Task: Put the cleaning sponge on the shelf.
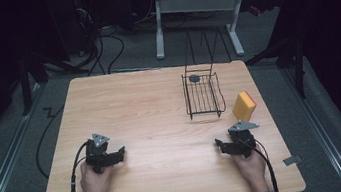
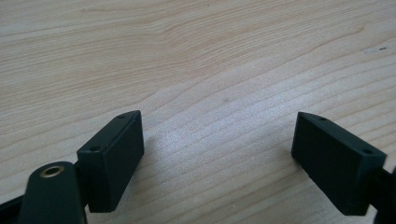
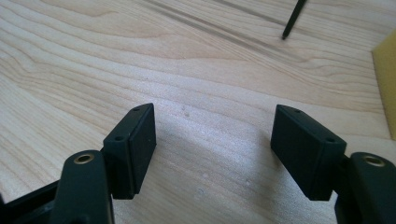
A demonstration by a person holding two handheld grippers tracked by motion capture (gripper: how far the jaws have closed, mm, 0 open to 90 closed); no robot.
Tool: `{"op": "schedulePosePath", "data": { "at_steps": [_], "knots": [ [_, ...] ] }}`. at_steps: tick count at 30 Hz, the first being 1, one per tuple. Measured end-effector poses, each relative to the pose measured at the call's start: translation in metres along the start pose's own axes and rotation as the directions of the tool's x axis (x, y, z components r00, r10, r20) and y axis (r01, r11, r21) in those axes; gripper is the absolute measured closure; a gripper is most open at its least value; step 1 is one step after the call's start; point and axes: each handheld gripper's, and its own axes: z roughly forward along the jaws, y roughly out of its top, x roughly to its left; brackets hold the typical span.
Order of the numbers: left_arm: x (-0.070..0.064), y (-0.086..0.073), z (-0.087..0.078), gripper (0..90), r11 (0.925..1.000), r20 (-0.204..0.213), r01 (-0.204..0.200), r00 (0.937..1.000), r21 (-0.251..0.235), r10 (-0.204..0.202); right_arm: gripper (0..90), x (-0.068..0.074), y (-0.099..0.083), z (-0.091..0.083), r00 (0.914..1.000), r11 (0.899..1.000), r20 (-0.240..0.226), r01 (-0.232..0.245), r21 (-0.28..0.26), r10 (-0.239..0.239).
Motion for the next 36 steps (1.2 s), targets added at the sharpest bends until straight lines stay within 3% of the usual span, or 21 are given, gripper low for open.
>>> {"op": "schedulePosePath", "data": {
  "at_steps": [36],
  "knots": [
    [-0.0001, -0.0001, -0.0002, 17.5, 1.0000, -0.001, 0.002, 1.0000, 0.000, -0.002, 29.7, 0.0003, -0.0004, -0.0004, 1.0000, 1.000, 0.004, -0.007, 0.003, 0.007]
  ]
}}
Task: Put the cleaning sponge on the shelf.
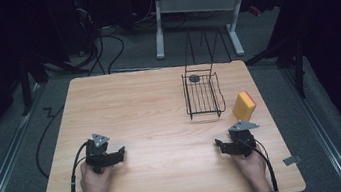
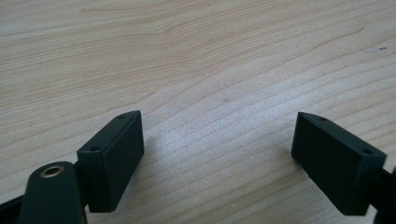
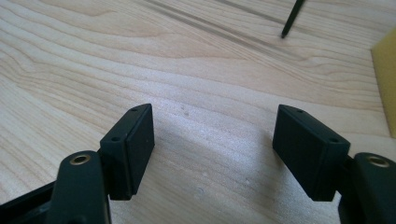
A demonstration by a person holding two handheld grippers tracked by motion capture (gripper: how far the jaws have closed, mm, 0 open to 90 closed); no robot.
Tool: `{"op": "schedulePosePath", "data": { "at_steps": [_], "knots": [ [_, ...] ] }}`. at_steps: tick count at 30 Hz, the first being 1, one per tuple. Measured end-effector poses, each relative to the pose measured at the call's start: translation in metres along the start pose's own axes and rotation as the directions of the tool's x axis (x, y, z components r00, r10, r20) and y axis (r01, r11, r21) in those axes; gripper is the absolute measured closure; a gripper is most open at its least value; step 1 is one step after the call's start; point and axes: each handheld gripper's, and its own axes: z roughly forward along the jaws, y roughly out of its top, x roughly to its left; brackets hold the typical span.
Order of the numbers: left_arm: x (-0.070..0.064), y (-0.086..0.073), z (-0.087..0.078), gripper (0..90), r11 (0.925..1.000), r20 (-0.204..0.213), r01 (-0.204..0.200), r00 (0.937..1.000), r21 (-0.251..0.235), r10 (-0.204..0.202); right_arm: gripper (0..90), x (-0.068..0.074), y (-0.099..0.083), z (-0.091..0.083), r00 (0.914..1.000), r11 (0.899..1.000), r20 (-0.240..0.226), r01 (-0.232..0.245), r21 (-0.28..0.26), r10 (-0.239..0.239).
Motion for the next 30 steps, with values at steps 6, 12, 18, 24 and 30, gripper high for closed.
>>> {"op": "schedulePosePath", "data": {
  "at_steps": [6, 12, 18, 24, 30],
  "knots": [
    [0.000, 0.000, 0.000, 17.5, 1.0000, 0.000, 0.000, 1.0000, -0.001, 0.000, 30.9, 0.000, -0.002, -0.002, 1.0000, 1.000, 0.002, -0.005, -0.002, 0.005],
    [0.000, 0.000, 0.000, 17.5, 1.0000, 0.000, 0.000, 1.0000, -0.002, 0.000, 33.3, 0.000, -0.002, -0.004, 1.0000, 1.000, 0.005, -0.007, 0.001, 0.007],
    [0.000, 0.000, 0.000, 17.5, 1.0000, 0.001, 0.000, 1.0000, -0.002, 0.000, 34.4, -0.001, -0.003, -0.007, 0.9998, 1.000, -0.001, -0.022, -0.012, 0.022],
    [0.000, 0.000, 0.000, 17.6, 1.0000, 0.001, -0.001, 1.0000, -0.001, 0.001, 35.2, -0.001, -0.003, -0.015, 0.9993, 0.999, -0.008, -0.036, -0.033, 0.036],
    [0.000, 0.000, 0.000, 17.5, 1.0000, 0.001, -0.001, 1.0000, -0.002, 0.001, 35.3, -0.003, -0.007, -0.026, 0.9985, 0.997, -0.021, -0.052, -0.049, 0.051]
  ]
}}
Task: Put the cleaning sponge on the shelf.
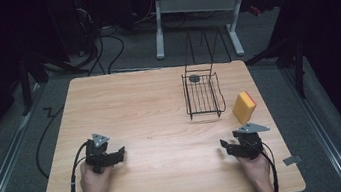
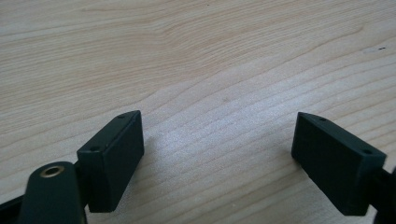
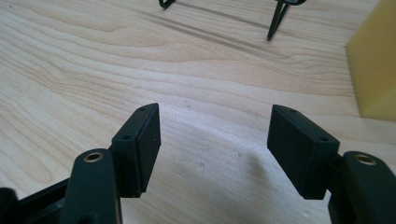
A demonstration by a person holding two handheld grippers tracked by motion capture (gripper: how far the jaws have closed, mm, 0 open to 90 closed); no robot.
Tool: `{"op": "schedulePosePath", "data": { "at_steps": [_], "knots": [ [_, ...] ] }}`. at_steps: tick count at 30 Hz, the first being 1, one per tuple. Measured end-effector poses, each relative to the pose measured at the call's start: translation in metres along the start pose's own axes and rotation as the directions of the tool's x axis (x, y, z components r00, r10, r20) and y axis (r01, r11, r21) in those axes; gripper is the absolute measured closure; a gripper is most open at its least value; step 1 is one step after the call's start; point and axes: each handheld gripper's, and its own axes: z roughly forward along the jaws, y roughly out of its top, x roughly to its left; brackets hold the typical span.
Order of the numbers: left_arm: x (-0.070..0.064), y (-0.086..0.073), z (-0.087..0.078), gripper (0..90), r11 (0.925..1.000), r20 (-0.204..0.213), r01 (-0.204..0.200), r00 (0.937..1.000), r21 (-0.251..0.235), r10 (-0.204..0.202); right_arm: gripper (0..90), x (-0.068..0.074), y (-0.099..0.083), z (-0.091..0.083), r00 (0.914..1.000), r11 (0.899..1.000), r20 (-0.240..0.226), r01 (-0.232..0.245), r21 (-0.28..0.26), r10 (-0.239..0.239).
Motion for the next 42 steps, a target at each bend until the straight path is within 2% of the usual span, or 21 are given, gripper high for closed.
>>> {"op": "schedulePosePath", "data": {
  "at_steps": [11, 12, 13, 24, 28, 42],
  "knots": [
    [0.000, 0.000, 0.000, 17.5, 1.0000, 0.000, 0.000, 1.0000, 0.000, 0.000, 35.6, -0.007, -0.008, -0.016, 0.9998, 1.000, 0.008, -0.020, -0.006, 0.020],
    [0.000, 0.000, 0.000, 17.5, 1.0000, 0.000, 0.000, 1.0000, 0.000, 0.000, 35.6, -0.009, -0.009, -0.018, 0.9999, 1.000, 0.009, -0.011, -0.009, 0.011],
    [0.000, 0.000, 0.000, 17.5, 1.0000, 0.000, 0.000, 1.0000, 0.000, 0.000, 35.7, -0.009, -0.011, -0.019, 0.9996, 1.000, 0.013, -0.026, -0.007, 0.026],
    [0.000, 0.000, 0.000, 17.5, 1.0000, 0.000, -0.001, 1.0000, 0.000, 0.001, 35.8, -0.022, -0.019, -0.031, 0.9973, 0.998, 0.042, -0.060, -0.012, 0.060],
    [0.000, 0.000, 0.000, 17.5, 1.0000, 0.000, 0.000, 1.0000, 0.000, 0.000, 35.3, -0.027, -0.021, -0.036, 0.9950, 0.997, 0.061, -0.076, -0.032, 0.078],
    [0.000, 0.000, 0.000, 17.5, 1.0000, 0.000, -0.001, 1.0000, 0.000, 0.001, 33.2, -0.044, -0.017, -0.049, 0.9860, 0.993, 0.134, -0.088, -0.083, 0.098]
  ]
}}
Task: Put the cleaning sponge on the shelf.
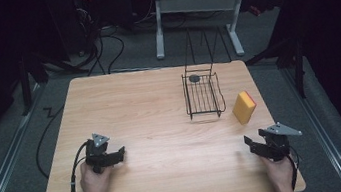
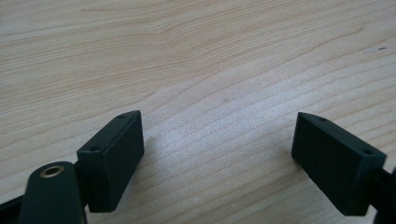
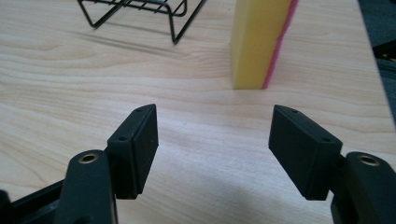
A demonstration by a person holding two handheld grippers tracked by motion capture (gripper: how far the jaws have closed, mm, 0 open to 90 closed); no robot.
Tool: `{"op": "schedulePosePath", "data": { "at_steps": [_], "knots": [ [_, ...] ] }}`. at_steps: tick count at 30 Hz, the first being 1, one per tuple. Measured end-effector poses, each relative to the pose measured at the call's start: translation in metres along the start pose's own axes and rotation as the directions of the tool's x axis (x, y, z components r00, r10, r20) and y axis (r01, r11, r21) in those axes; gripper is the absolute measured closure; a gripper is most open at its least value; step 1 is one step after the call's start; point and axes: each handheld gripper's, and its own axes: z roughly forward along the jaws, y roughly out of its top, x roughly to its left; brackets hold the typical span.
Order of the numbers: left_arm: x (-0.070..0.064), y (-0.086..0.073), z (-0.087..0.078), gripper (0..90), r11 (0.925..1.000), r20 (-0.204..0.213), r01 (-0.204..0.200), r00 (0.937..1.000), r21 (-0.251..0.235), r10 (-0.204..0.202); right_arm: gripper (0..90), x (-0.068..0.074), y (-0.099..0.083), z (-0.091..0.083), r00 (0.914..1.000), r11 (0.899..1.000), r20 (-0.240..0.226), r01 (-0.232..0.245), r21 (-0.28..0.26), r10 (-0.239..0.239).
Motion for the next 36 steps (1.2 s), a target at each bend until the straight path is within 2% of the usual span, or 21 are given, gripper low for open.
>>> {"op": "schedulePosePath", "data": {
  "at_steps": [11, 30, 36],
  "knots": [
    [0.000, 0.000, 0.000, 17.5, 1.0000, 0.000, 0.000, 1.0000, 0.000, 0.000, 32.6, -0.014, 0.012, -0.005, 0.9991, 0.999, 0.039, -0.013, -0.042, 0.014],
    [0.000, 0.000, 0.000, 17.5, 1.0000, 0.000, 0.000, 1.0000, -0.001, 0.000, 32.7, -0.025, 0.041, -0.008, 0.9984, 0.995, 0.042, -0.033, -0.098, 0.037],
    [0.000, 0.000, 0.000, 17.5, 1.0000, 0.000, 0.000, 1.0000, -0.001, 0.000, 32.4, -0.028, 0.052, -0.007, 0.9986, 0.993, 0.044, -0.026, -0.115, 0.031]
  ]
}}
